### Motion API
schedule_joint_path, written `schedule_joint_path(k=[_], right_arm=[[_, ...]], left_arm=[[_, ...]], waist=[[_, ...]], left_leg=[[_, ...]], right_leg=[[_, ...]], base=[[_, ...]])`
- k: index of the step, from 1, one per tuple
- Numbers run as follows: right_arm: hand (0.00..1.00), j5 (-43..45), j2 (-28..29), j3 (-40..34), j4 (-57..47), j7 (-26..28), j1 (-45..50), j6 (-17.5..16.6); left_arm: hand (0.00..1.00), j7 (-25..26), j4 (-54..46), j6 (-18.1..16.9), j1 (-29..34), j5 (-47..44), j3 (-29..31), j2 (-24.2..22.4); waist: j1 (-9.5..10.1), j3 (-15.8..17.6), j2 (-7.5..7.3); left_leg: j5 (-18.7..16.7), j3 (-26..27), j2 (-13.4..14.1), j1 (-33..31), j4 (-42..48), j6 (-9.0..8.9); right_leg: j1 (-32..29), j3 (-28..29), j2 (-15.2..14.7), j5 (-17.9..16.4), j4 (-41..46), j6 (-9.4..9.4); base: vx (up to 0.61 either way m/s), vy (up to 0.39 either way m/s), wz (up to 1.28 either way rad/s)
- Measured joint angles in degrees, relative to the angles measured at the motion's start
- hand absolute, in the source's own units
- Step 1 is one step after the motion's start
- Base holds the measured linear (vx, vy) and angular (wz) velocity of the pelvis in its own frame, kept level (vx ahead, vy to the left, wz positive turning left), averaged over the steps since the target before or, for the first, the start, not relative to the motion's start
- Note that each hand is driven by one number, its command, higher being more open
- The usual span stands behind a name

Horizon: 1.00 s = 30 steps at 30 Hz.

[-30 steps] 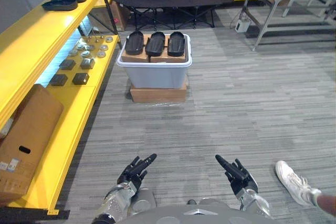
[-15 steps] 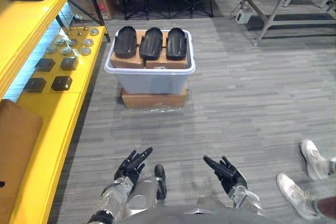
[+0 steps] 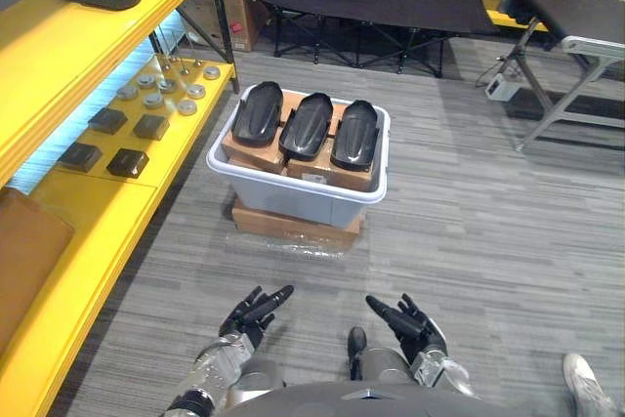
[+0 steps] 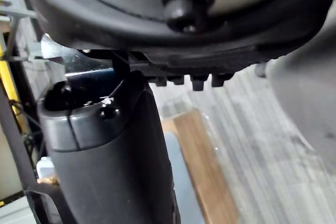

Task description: Walk over and take three plastic housings, then place them on the shelf

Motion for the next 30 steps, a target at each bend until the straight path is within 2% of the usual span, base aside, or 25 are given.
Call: schedule_joint_path(k=[2, 3, 4, 5, 6, 7, 8, 9, 11, 12, 13, 14, 15, 17, 20, 23, 28, 30], right_arm=[[1.00, 0.0, -0.3, 0.1, -1.4, -1.0, -0.1, 0.1], [1.00, -0.1, -0.2, 0.1, -1.5, -1.2, -0.2, 0.3], [1.00, -0.1, -0.3, 0.0, -1.7, -1.5, 0.1, 0.3], [1.00, -0.1, -0.3, -0.5, -2.2, -1.9, 0.4, 0.4], [1.00, 0.1, -0.8, -1.8, -2.7, -2.1, 0.4, 0.3], [1.00, 0.3, -1.0, -2.5, -3.1, -2.1, 0.4, 0.3], [1.00, 1.2, -1.4, -3.3, -4.0, -2.2, 0.8, 0.3], [1.00, 1.6, -1.8, -3.3, -4.8, -2.5, 1.7, 0.1], [1.00, 2.7, -2.9, -2.9, -6.1, -3.0, 3.0, -0.3], [1.00, 2.8, -2.5, -2.7, -6.3, -4.2, 2.8, -0.5], [1.00, 2.3, -1.2, -1.8, -6.9, -4.8, 2.5, -0.6], [1.00, 2.3, -0.5, -1.5, -7.4, -5.2, 2.5, -0.8], [1.00, 2.3, 1.1, -1.4, -9.0, -6.1, 2.7, -0.9], [1.00, 2.0, 2.1, -1.2, -12.5, -8.2, 3.5, -0.9], [1.00, -2.3, 2.1, -1.1, -21.4, -11.0, 5.5, -0.9], [1.00, -2.8, 1.6, -2.8, -28.9, -12.3, 5.9, -0.8], [1.00, -2.0, -3.8, -8.1, -31.9, -14.3, -1.6, 0.2], [1.00, -0.9, -8.4, -10.6, -31.7, -15.2, -8.5, 2.3]], left_arm=[[1.00, 0.1, -0.5, 0.0, -1.1, 0.1, 0.1, -0.4], [1.00, 0.2, -0.7, 0.0, -1.5, 0.1, 0.3, -0.1], [1.00, 0.3, -0.9, 0.0, -1.5, 0.1, 0.3, 0.0], [1.00, 0.2, -1.3, 0.0, -1.5, 0.1, -0.5, -0.2], [1.00, -0.3, -1.3, 0.0, -1.9, 0.1, -2.0, -0.4], [1.00, -0.6, -1.5, 0.0, -2.3, 0.2, -2.7, -0.4], [1.00, -1.2, -1.7, -0.1, -2.4, 0.3, -3.3, -0.9], [1.00, -1.3, -1.8, -0.1, -2.4, 0.6, -4.0, -1.4], [1.00, -1.1, -2.3, -0.1, -1.6, 2.6, -5.0, -2.3], [1.00, -0.1, -2.5, 0.2, -2.4, 4.5, -6.1, -1.4], [1.00, 0.3, -4.2, 0.2, -2.3, 5.6, -6.4, -0.5], [1.00, 0.3, -4.7, 0.2, -2.3, 6.5, -6.5, 0.3], [1.00, 0.6, -5.9, 0.6, -2.4, 7.4, -7.1, 2.1], [1.00, 2.4, -6.7, 1.7, -2.4, 9.3, -8.0, 3.6], [1.00, 3.7, -6.7, 3.5, -1.6, 9.3, -8.5, 4.9], [1.00, 4.3, -6.7, 4.0, -0.9, 9.4, -8.7, 5.6], [1.00, 3.8, -9.8, 4.0, 0.6, 9.3, -8.9, 5.5], [1.00, 3.8, -11.6, 3.8, -0.4, 9.5, -8.7, 5.6]], waist=[[-0.05, 0.9, 0.99], [0.34, 1.5, 0.55], [0.39, 1.6, 0.31], [-0.09, 1.8, -0.30], [-0.25, 1.8, 0.02], [-0.42, 2.1, 0.30], [-0.85, 2.5, -0.13], [-1.35, 2.4, 0.18], [-1.58, 2.1, 2.00], [-1.56, 2.5, 1.24], [-1.34, 2.3, -0.72], [-1.34, 2.1, -1.47], [-1.50, 2.0, -2.58], [-1.42, 1.7, -3.11], [-1.51, 1.6, -3.11], [-1.64, 1.5, -3.44], [-1.44, 2.2, -4.22], [-1.01, 4.4, -3.83]], left_leg=[[0.6, 0.0, 2.4, -5.5, 13.3, -1.70], [0.4, 0.3, 3.5, -6.9, 17.9, -2.19], [-0.1, 1.1, 3.7, -6.8, 17.0, -1.99], [-0.2, 3.4, 4.4, -6.8, 11.5, -1.84], [0.8, 4.7, 4.4, -7.0, 4.3, -1.65], [1.7, 5.0, 4.4, -7.2, 1.3, -1.57], [3.8, 4.7, 4.4, -8.3, -2.4, -1.79], [6.6, 3.9, 4.4, -8.9, -5.0, -2.02], [13.4, 3.2, 5.3, -8.7, -7.4, -2.91], [14.2, 4.6, 3.8, -8.2, -6.8, -1.71], [13.8, 6.0, 1.6, -7.7, -8.5, -0.99], [13.7, 6.4, 0.7, -7.7, -9.2, -0.81], [13.9, 6.8, -1.0, -7.7, -10.4, -0.11], [13.8, 7.5, -2.7, -7.2, -11.8, 0.73], [13.4, 8.1, -3.3, -6.1, -13.3, 1.24], [13.9, 8.0, -2.8, -5.9, -13.8, 1.83], [15.8, 8.3, -2.6, -8.5, -13.6, 3.08], [15.9, 8.2, -2.3, -9.9, -13.6, 3.28]], right_leg=[[2.1, -0.4, 2.3, -0.9, -0.4, -1.42], [4.9, -0.7, 2.4, -1.4, -1.0, -2.07], [6.2, -0.9, 2.1, -1.7, -1.5, -2.07], [7.8, -1.2, 1.4, -1.9, -2.5, -1.87], [8.6, -1.2, 0.3, -2.2, -3.3, -1.48], [9.0, -1.3, -0.3, -2.4, -3.4, -1.14], [9.4, -1.6, -1.7, -3.1, -3.4, -0.08], [10.1, -2.0, -3.0, -4.0, -3.2, 1.24], [10.6, -2.0, -3.1, -5.3, -2.7, 3.15], [10.6, -1.5, -5.1, -6.0, -1.6, 4.28], [9.8, -0.9, -7.4, -6.5, -1.3, 5.29], [9.5, -0.8, -8.3, -6.4, -1.4, 5.43], [9.3, -0.9, -9.9, -5.9, -2.2, 6.24], [9.5, -1.0, -11.5, -4.7, -3.2, 7.90], [9.6, -1.2, -12.0, -3.6, -3.3, 8.64], [9.5, -2.2, -11.6, -2.4, -3.4, 9.05], [7.4, -3.2, -11.2, 1.7, -5.2, 9.38], [6.3, -3.3, -10.8, 4.5, -6.4, 9.02]], base=[[0.30, -0.215, -0.01], [0.29, -0.168, -0.05], [0.27, -0.106, -0.04], [0.25, -0.039, 0.03], [0.24, -0.002, 0.04], [0.22, 0.079, 0.12], [0.21, 0.145, 0.24], [0.23, 0.230, 0.23], [0.18, 0.280, 0.07], [0.13, 0.317, -0.14], [0.11, 0.291, -0.14], [0.14, 0.258, -0.12], [0.12, 0.184, 0.01], [0.11, 0.145, -0.02], [0.09, 0.069, -0.06], [0.09, 0.000, 0.03], [0.03, 0.029, -0.03], [-0.07, 0.082, -0.04]])
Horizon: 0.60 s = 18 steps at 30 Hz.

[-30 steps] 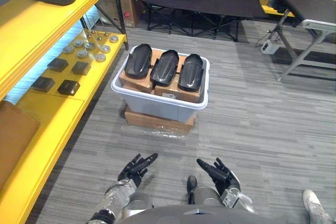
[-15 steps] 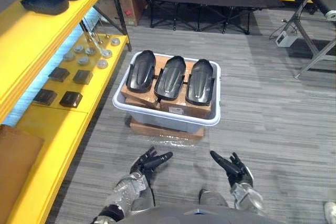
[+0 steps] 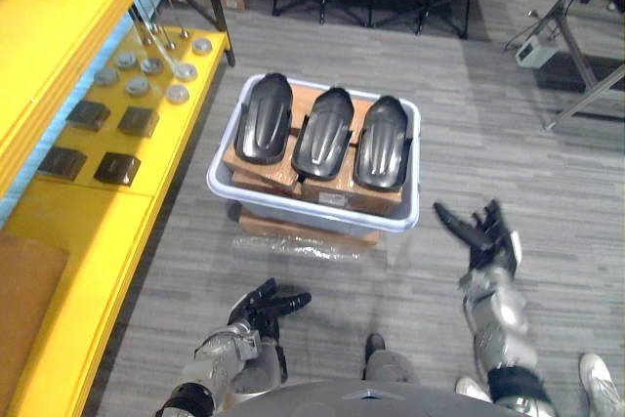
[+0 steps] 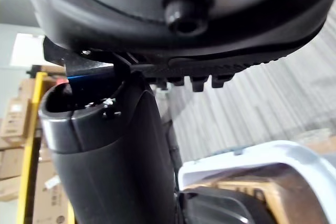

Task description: Walk over and take three plastic housings, then place them on the shelf

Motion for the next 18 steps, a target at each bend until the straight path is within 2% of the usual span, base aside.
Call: schedule_joint_path(k=[1, 3, 5, 7, 9, 11, 14, 18], right_arm=[[1.00, 0.1, -0.5, -0.1, 0.0, -0.1, -0.6, 0.2], [1.00, 2.1, -6.8, -0.2, 1.9, -2.0, -9.4, 2.8], [1.00, 3.4, -10.7, 0.3, 5.7, -2.8, -15.6, 3.9], [1.00, 4.5, -15.3, 1.7, 11.0, -3.0, -22.5, 5.0], [1.00, 6.1, -21.4, 4.5, 17.8, -3.0, -31.2, 5.8], [1.00, 6.6, -24.0, 7.7, 23.2, -3.0, -37.1, 6.1], [1.00, 7.6, -26.7, 10.6, 28.9, -3.2, -41.0, 7.0], [1.00, 8.3, -28.0, 10.9, 34.8, -5.1, -43.8, 9.7]], left_arm=[[1.00, 0.0, -0.1, 0.0, -0.1, 0.1, 0.0, 0.0], [1.00, -1.0, -0.2, -0.3, -2.3, 1.8, 0.0, 0.0], [1.00, -1.6, -0.3, -0.4, -3.2, 1.8, 0.0, 0.1], [1.00, -2.0, -0.7, -0.7, -4.5, 1.7, 0.0, 0.1], [1.00, -2.4, -1.9, -2.1, -6.1, 1.5, -0.5, -0.2], [1.00, -2.4, -1.9, -3.4, -7.2, 0.7, -2.0, -0.1], [1.00, -2.3, -0.8, -4.2, -9.4, -1.0, -3.6, -0.4], [1.00, -2.0, 0.9, -5.5, -11.4, -3.4, -4.6, -0.6]], waist=[[0.04, 0.1, 0.05], [1.08, 2.9, 0.68], [1.20, 4.2, 1.31], [1.86, 6.7, 2.57], [2.99, 9.7, 5.06], [3.47, 10.3, 6.42], [4.17, 11.3, 8.27], [5.66, 11.6, 8.91]], left_leg=[[0.0, 0.0, 0.0, -0.2, 0.0, 0.03], [0.2, -0.4, -0.1, -1.7, -0.3, 0.49], [0.5, -1.4, -0.5, -4.1, 0.3, 0.46], [0.8, -2.5, -0.5, -6.7, 1.9, 0.61], [1.9, -3.5, -0.4, -10.2, 4.2, 0.42], [2.3, -4.0, -0.3, -13.1, 5.5, 0.32], [2.7, -5.7, 0.0, -16.3, 7.9, 0.00], [3.7, -6.5, 0.7, -18.8, 8.5, -0.19]], right_leg=[[-0.2, 0.0, 0.0, 0.2, 0.0, 0.04], [-1.6, -0.6, 0.1, 2.5, -0.7, -0.23], [-3.0, -1.2, -0.1, 2.7, -0.7, -0.47], [-4.0, -2.0, 0.0, 2.6, -0.6, -0.57], [-5.8, -3.2, 0.3, 1.9, -0.5, -1.59], [-8.0, -4.1, 0.4, 0.7, 0.0, -1.63], [-10.3, -5.5, 0.7, -2.6, 3.1, -1.88], [-14.5, -5.7, 0.9, -4.4, 8.0, -2.57]], base=[[-0.14, 0.112, -0.02], [-0.18, 0.102, 0.02], [-0.17, 0.052, 0.22], [-0.17, 0.023, 0.29], [-0.19, -0.004, 0.21], [-0.18, -0.025, 0.07], [-0.15, -0.056, 0.19], [-0.11, -0.055, 0.04]])
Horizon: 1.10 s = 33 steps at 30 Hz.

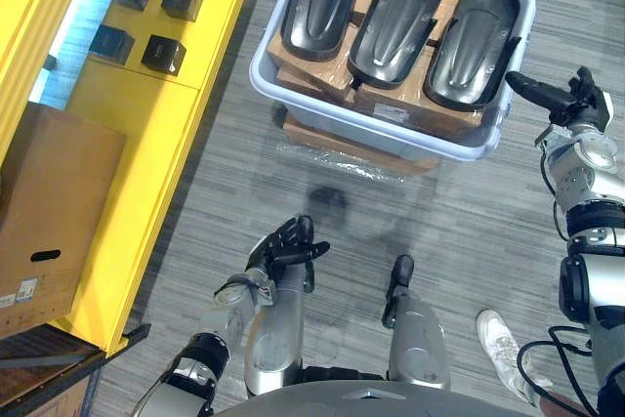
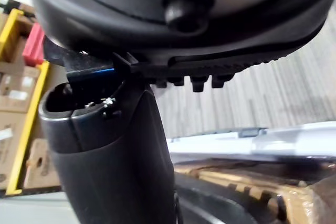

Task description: Walk over and take three plastic housings, then place them on the shelf

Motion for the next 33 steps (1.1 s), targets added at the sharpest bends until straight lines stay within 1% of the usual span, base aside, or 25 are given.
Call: schedule_joint_path(k=[2, 3, 6, 7, 9, 10, 12, 14, 15, 18, 21, 22, 24, 26, 29, 33], right_arm=[[1.00, 0.0, -1.5, 0.8, 0.2, -1.2, -1.1, 0.7], [1.00, 0.0, -3.0, 1.2, 0.4, -1.4, -2.3, 1.3], [1.00, -0.1, -5.4, 2.2, 0.4, -1.6, -5.8, 2.7], [1.00, -0.1, -5.4, 2.4, 0.4, -1.6, -6.4, 3.3], [1.00, -0.5, -5.5, 4.7, 0.3, -1.4, -6.8, 4.2], [1.00, -0.6, -5.5, 5.5, 0.3, -1.3, -6.8, 4.5], [1.00, -0.7, -5.5, 8.5, -0.2, -1.4, -7.7, 5.1], [1.00, -0.7, -5.5, 9.2, -2.2, -1.4, -8.6, 5.7], [1.00, -2.7, -5.5, 10.0, -4.0, -1.5, -9.3, 5.8], [1.00, -5.0, -5.5, 11.8, -6.0, -1.8, -12.1, 6.1], [1.00, -5.2, -5.5, 13.9, -7.7, -1.3, -14.9, 7.4], [1.00, -7.2, -5.5, 15.7, -7.9, -0.9, -15.9, 8.0], [1.00, -8.1, -5.5, 16.5, -7.9, -0.5, -16.3, 8.7], [1.00, -9.7, -5.4, 17.7, -7.9, -0.4, -17.1, 10.6], [1.00, -9.8, -5.4, 18.3, -7.8, -0.9, -17.6, 15.1], [1.00, -10.2, -5.4, 19.0, -7.2, -2.6, -19.1, 17.5]], left_arm=[[1.00, 0.5, 0.7, -0.3, -1.1, -1.8, -0.3, -0.2], [1.00, 0.6, 1.3, -0.7, -1.8, -2.6, -0.4, -0.6], [1.00, 1.0, 1.9, -1.2, -3.0, -4.9, -0.3, -1.5], [1.00, 1.1, 2.2, -1.3, -3.2, -5.6, -0.2, -1.7], [1.00, 1.3, 2.4, -1.3, -3.4, -6.4, 0.3, -2.0], [1.00, 1.3, 2.3, -1.3, -3.4, -6.5, 0.4, -2.2], [1.00, 1.5, 2.2, -1.8, -3.4, -6.6, 0.9, -2.8], [1.00, 1.6, 2.1, -2.3, -3.4, -6.9, 0.9, -3.0], [1.00, 1.6, 2.0, -2.3, -3.4, -7.0, 1.2, -3.1], [1.00, 1.6, 2.1, -2.3, -3.3, -7.0, 2.8, -4.0], [1.00, 1.3, 2.1, -2.4, -3.3, -7.0, 3.0, -4.0], [1.00, 0.8, 2.1, -2.4, -3.3, -7.0, 3.0, -4.1], [1.00, 0.7, 2.1, -2.6, -3.3, -7.0, 3.0, -4.1], [1.00, 0.5, 2.2, -2.9, -3.3, -7.0, 3.0, -4.2], [1.00, 0.3, 2.3, -3.4, -3.2, -7.0, 3.1, -4.6], [1.00, 0.1, 2.3, -3.5, -3.2, -7.0, 3.4, -5.1]], waist=[[0.05, 0.5, 0.64], [0.15, 0.8, 1.33], [0.40, 1.5, 2.31], [0.50, 1.5, 2.31], [0.69, 1.5, 2.31], [0.79, 1.5, 2.31], [1.39, 1.5, 2.31], [1.51, 1.5, 2.33], [1.38, 1.6, 2.32], [1.47, 1.6, 2.29], [1.49, 1.6, 2.22], [1.48, 1.6, 2.21], [1.51, 1.7, 2.13], [1.59, 1.7, 2.07], [1.60, 1.8, 2.01], [1.65, 1.8, 1.96]], left_leg=[[0.1, -0.2, -0.1, -1.1, 0.7, 0.12], [0.1, -0.3, -0.1, -2.1, 1.3, 0.16], [0.7, 0.0, -0.3, -3.6, 1.2, 0.15], [0.7, 0.1, -0.3, -3.9, 1.2, 0.11], [1.3, 0.0, -0.4, -4.4, 1.0, 0.06], [1.4, 0.1, -0.5, -4.4, 0.9, 0.04], [2.0, 0.0, -0.6, -4.8, 0.1, -0.41], [2.3, 0.0, -0.6, -5.6, 0.1, -0.61], [2.4, -0.1, -0.6, -5.9, 0.1, -0.72], [2.7, -0.1, -0.6, -6.1, 0.4, -0.43], [2.7, 0.0, -0.6, -6.1, 0.3, -0.54], [2.7, -0.1, -0.6, -6.1, 0.3, -0.58], [2.7, -0.1, -0.7, -6.1, 0.3, -0.63], [2.8, 0.0, -0.8, -6.1, 0.1, -0.76], [2.8, 0.0, -0.8, -6.1, -0.1, -0.80], [2.9, 0.0, -0.8, -6.1, -0.1, -0.83]], right_leg=[[-1.3, 0.1, -0.2, -0.5, 1.5, 0.07], [-2.4, 0.1, -0.3, -0.7, 2.5, 0.09], [-5.6, 0.4, -1.1, -1.5, 5.5, 0.15], [-6.3, 0.6, -1.3, -2.1, 6.5, 0.44], [-8.0, 0.5, -1.8, -3.3, 9.2, -0.01], [-8.4, 0.6, -2.0, -3.9, 10.0, 0.14], [-10.5, 0.8, -2.5, -5.4, 12.9, -0.30], [-12.0, 0.7, -2.7, -6.4, 14.6, -0.62], [-12.5, 0.5, -2.8, -6.9, 15.8, -0.85], [-13.4, 0.6, -3.1, -7.9, 17.6, -1.06], [-14.1, 0.5, -3.4, -8.6, 19.0, -1.38], [-14.3, 0.4, -3.9, -9.2, 19.7, -1.43], [-14.4, 0.4, -4.0, -9.5, 20.1, -1.42], [-14.9, 0.5, -4.1, -9.8, 20.3, -1.53], [-14.9, 0.5, -4.2, -9.8, 20.6, -1.55], [-14.9, 0.5, -4.2, -9.9, 20.8, -1.58]], base=[[-0.07, -0.017, 0.05], [-0.05, 0.004, 0.02], [-0.07, 0.009, -0.03], [0.00, 0.000, 0.00], [-0.01, -0.046, 0.06], [0.00, -0.062, 0.08], [0.00, -0.072, 0.05], [0.00, -0.075, 0.08], [0.01, -0.073, 0.10], [0.04, -0.071, 0.04], [0.03, -0.056, 0.02], [0.02, -0.026, 0.05], [0.02, -0.041, 0.04], [0.02, -0.042, 0.01], [0.03, -0.034, 0.00], [0.02, -0.015, 0.00]])
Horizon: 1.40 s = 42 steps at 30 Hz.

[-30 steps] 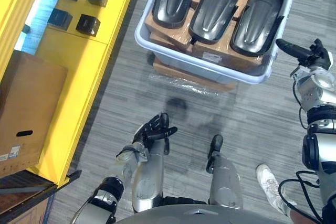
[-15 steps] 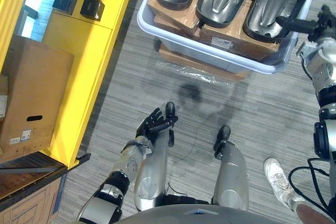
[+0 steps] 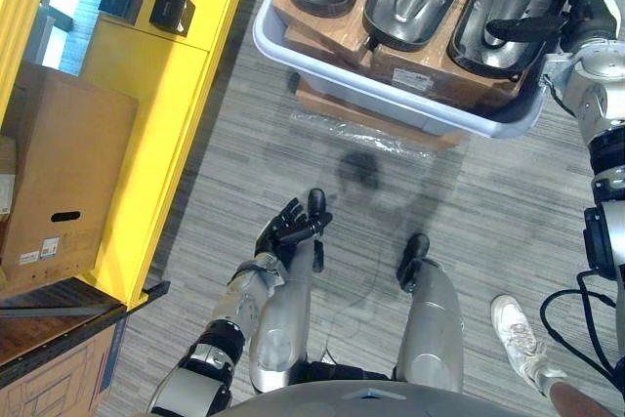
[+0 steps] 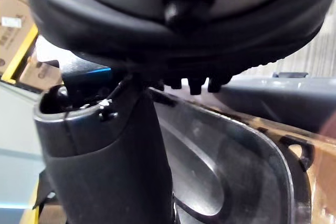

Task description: Walk over and take three plastic housings, then place them on the shelf

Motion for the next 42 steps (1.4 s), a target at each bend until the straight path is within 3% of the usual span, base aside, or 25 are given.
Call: schedule_joint_path(k=[4, 5, 20, 29, 34, 36, 39, 42], right_arm=[[1.00, 0.0, 0.2, 0.4, 0.7, -2.0, -0.8, 0.9], [0.00, 0.0, 0.3, 0.4, 0.7, -2.4, -0.8, 1.0], [0.00, -1.7, 2.2, -1.2, 3.8, -8.1, -0.6, 5.5], [0.00, -1.1, 3.2, -4.0, 4.1, -10.5, 2.1, 4.5], [0.00, -1.1, 3.4, -7.3, 4.1, -13.6, 4.9, 1.6], [0.00, -1.6, 3.4, -8.8, 4.1, -15.2, 6.1, -2.2], [0.00, -2.2, 3.5, -10.5, 2.6, -17.0, 7.2, -4.5], [0.00, -8.3, 3.5, -13.7, -3.9, -20.3, 11.4, -9.9]], left_arm=[[1.00, -0.8, 0.2, -0.1, 0.0, 0.0, 0.0, -0.1], [1.00, -1.0, 0.5, -0.3, 0.0, 0.0, 0.0, -0.1], [1.00, -1.5, 2.2, -0.4, 0.1, 0.0, 0.3, -0.2], [1.00, -0.4, 2.8, -1.1, 0.7, 0.0, 1.6, -0.2], [1.00, -0.2, 2.5, -2.8, 2.1, 0.0, 2.4, 0.1], [1.00, 0.3, 2.5, -3.4, 2.4, 0.0, 2.4, 0.1], [1.00, 0.7, 1.5, -3.9, 3.7, 0.0, 2.4, 0.0], [1.00, 1.9, -0.4, -4.7, 6.1, 0.0, 1.8, 0.1]], waist=[[0.04, 0.0, -0.02], [0.04, 0.0, -0.02], [-0.39, 0.0, -0.29], [-0.82, -0.1, -0.64], [-0.92, -0.1, -0.66], [-1.02, -0.1, -0.77], [-1.60, -0.1, -0.80], [-2.06, 0.0, -0.87]], left_leg=[[0.5, 0.0, -0.1, 0.2, -0.8, 0.01], [0.8, 0.1, -0.2, 0.3, -1.2, 0.05], [3.2, 1.1, -0.4, 2.8, -5.8, -0.12], [3.1, 1.1, -0.3, 4.1, -5.9, -0.17], [3.1, 1.4, -0.3, 4.6, -6.0, -0.17], [3.5, 1.4, -0.3, 5.4, -7.0, -0.19], [4.3, 1.5, -0.4, 7.1, -9.1, -0.09], [5.1, 1.8, -0.4, 10.2, -11.4, -0.25]], right_leg=[[-0.1, -0.1, -0.2, 0.0, 0.1, -0.05], [-0.2, -0.1, -0.4, 0.0, 0.2, -0.06], [-0.1, 0.2, -0.6, 0.0, -0.3, -0.14], [1.5, -0.3, -0.6, -0.1, -0.7, -0.15], [1.9, -0.2, -0.7, -0.1, -0.6, -0.14], [2.3, -0.3, -0.7, -0.1, -0.8, -0.14], [3.3, -0.5, -0.6, -0.1, -1.5, -0.11], [5.7, -0.6, -0.4, 0.0, -2.6, -0.09]], base=[[0.01, -0.013, 0.02], [0.00, 0.000, 0.00], [0.02, -0.031, -0.01], [0.03, -0.020, 0.01], [0.00, 0.000, 0.00], [0.01, -0.017, 0.00], [0.04, -0.041, 0.01], [0.08, -0.045, -0.03]])
